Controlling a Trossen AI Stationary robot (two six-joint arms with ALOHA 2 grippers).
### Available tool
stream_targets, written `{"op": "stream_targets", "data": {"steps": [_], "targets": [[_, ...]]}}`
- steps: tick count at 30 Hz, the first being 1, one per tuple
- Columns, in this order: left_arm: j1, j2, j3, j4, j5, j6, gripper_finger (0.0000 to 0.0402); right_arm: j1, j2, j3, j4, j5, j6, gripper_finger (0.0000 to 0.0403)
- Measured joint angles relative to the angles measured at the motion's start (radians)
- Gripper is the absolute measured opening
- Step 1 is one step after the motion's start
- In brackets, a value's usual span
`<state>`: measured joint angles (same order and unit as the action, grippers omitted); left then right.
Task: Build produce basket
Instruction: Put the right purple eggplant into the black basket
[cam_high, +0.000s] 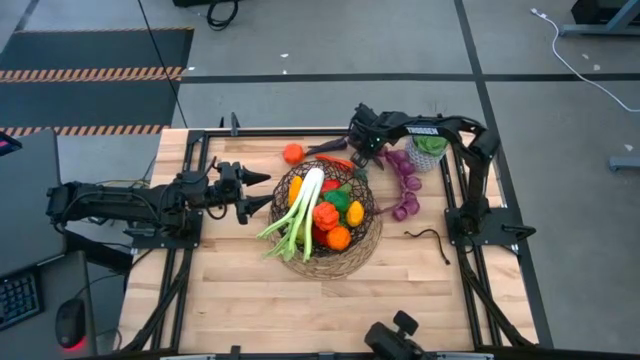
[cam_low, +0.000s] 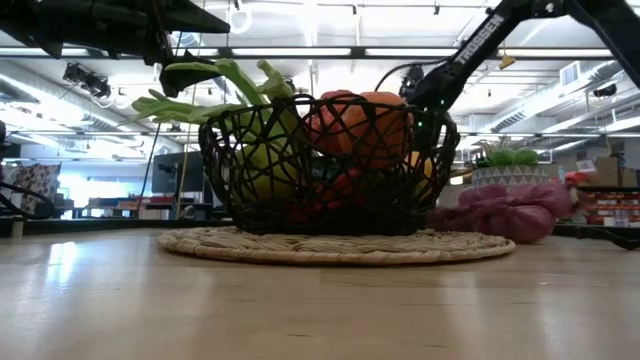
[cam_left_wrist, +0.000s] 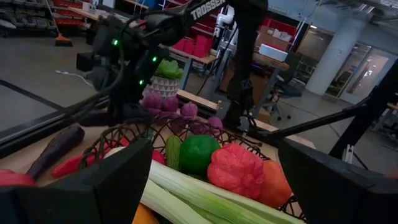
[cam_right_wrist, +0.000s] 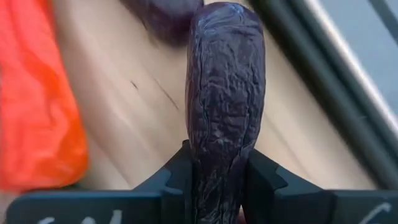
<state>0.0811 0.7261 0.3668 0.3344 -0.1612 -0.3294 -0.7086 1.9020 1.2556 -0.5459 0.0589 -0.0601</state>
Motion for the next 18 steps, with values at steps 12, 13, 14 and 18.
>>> {"op": "stream_targets", "data": {"steps": [12, 13, 14, 18], "targets": [[0.000, 0.000, 0.000, 0.000, 0.000, 0.002, 0.0355, 0.058, -0.307, 0.000, -0.070, -0.105, 0.121, 0.0103], [0.000, 0.000, 0.000, 0.000, 0.000, 0.002, 0.0355, 0.072, -0.337, 0.000, -0.075, -0.124, 0.143, 0.0104], [0.000, 0.000, 0.000, 0.000, 0.000, 0.002, 0.0355, 0.089, -0.368, 0.000, -0.078, -0.145, 0.167, 0.0104], [0.000, 0.000, 0.000, 0.000, 0.000, 0.002, 0.0355, 0.190, -0.475, 0.000, -0.073, -0.212, 0.280, 0.0104]]}}
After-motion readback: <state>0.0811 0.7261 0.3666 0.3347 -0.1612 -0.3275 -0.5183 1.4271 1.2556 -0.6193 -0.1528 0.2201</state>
